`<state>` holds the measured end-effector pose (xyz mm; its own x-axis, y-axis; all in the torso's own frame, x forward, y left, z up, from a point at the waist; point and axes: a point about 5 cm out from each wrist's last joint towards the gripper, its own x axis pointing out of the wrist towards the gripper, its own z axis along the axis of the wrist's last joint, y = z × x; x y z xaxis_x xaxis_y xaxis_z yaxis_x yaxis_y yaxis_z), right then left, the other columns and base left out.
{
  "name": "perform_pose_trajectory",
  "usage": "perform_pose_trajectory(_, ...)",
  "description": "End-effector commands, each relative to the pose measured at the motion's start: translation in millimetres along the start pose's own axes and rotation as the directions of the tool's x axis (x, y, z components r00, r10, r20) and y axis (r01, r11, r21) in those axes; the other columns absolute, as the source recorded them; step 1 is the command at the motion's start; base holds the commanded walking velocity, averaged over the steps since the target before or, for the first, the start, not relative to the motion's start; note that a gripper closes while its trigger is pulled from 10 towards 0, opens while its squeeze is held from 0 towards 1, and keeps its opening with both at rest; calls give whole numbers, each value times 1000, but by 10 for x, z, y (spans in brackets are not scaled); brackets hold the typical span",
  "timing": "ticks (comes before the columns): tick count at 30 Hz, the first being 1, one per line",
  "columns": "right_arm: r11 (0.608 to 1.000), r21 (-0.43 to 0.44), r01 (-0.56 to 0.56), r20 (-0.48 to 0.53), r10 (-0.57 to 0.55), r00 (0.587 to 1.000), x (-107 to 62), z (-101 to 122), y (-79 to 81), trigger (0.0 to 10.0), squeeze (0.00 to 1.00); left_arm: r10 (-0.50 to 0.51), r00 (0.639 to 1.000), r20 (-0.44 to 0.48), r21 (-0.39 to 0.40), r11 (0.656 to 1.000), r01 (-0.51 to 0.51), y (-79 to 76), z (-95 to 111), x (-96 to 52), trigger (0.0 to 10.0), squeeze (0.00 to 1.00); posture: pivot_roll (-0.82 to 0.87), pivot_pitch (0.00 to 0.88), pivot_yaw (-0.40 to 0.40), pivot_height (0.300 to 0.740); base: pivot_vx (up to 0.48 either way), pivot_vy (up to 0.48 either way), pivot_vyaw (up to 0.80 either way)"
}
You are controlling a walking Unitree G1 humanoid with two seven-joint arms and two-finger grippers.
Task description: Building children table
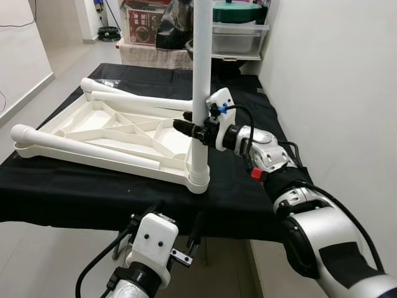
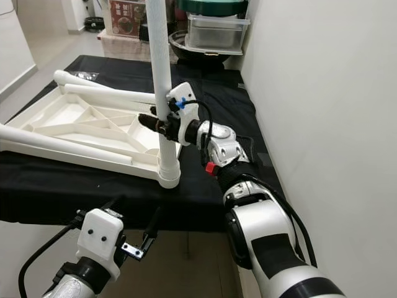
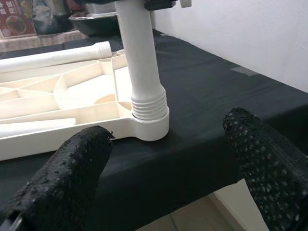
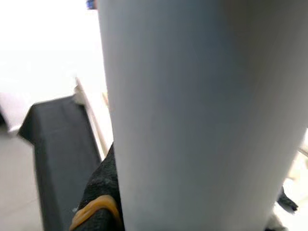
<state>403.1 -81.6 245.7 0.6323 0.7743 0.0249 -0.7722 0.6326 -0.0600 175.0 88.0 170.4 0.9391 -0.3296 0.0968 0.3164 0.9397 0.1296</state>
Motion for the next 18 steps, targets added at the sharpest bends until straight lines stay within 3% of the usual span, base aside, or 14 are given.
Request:
perform_pose_trajectory(1, 994, 65, 91, -85, -86, 993, -77, -242, -68, 10000, 0, 1, 1000, -11, 2, 1000, -1, -2, -15, -13, 10000, 0, 81, 144, -81, 740, 0, 0, 0)
perform_pose_trajectory(7, 967, 77, 243, -110, -234, 966, -124, -254, -185, 10000, 0, 1, 1000, -12, 3, 1000, -1, 1, -13, -13, 10000, 0, 81, 147, -80, 740, 0, 0, 0)
perform_pose_trajectory(18, 943, 50, 329, -68, -326, 943, -167, -213, -254, 10000, 0, -4, 1000, -13, 10, 1000, 4, 15, -17, -7, 10000, 0, 84, 157, -79, 740, 0, 0, 0)
